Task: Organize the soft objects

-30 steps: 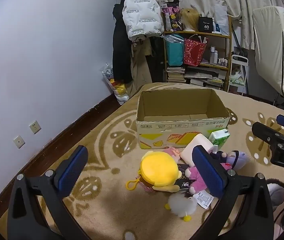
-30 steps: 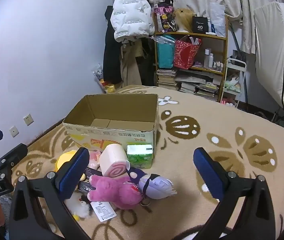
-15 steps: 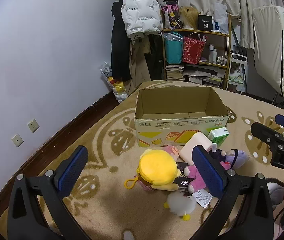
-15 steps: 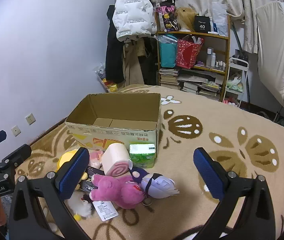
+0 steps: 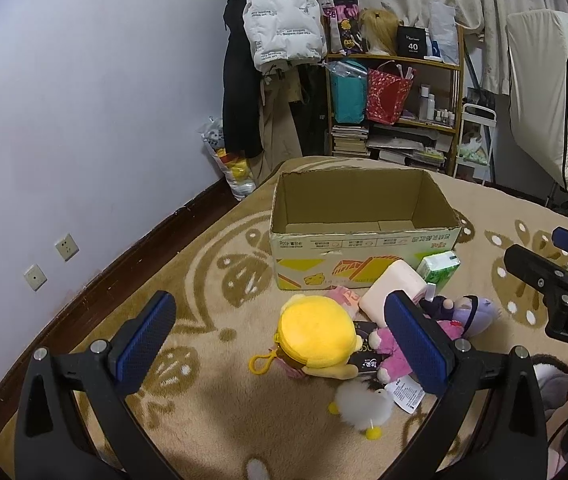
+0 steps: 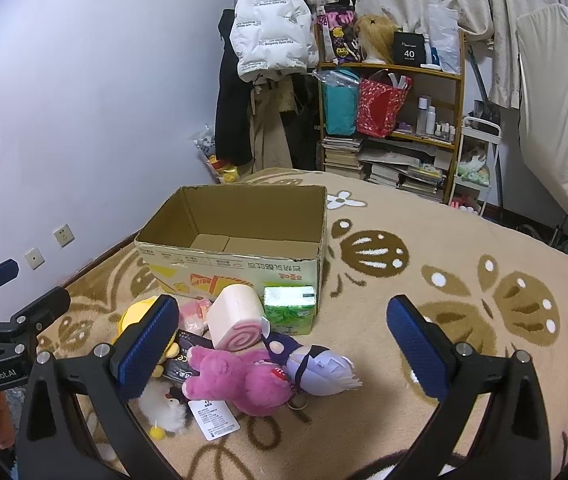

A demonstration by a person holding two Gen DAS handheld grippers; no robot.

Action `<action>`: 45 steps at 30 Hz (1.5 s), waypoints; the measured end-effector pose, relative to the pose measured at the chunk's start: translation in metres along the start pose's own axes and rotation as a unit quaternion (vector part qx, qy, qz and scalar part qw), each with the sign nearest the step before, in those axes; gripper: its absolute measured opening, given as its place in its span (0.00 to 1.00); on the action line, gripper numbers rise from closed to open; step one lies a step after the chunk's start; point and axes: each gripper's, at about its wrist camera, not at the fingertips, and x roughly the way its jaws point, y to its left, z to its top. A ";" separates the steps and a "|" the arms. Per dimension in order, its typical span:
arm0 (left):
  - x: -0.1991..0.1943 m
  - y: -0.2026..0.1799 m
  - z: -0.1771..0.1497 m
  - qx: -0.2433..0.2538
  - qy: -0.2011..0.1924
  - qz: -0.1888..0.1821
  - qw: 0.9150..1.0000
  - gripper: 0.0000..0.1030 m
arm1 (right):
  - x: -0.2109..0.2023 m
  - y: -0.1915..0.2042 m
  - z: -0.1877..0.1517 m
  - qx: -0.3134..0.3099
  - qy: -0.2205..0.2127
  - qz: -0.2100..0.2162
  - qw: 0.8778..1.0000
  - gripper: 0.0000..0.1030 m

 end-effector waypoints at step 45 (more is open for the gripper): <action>0.001 -0.003 -0.004 0.004 0.002 0.001 1.000 1.00 | 0.001 0.002 -0.003 -0.005 0.006 0.007 1.000 1.00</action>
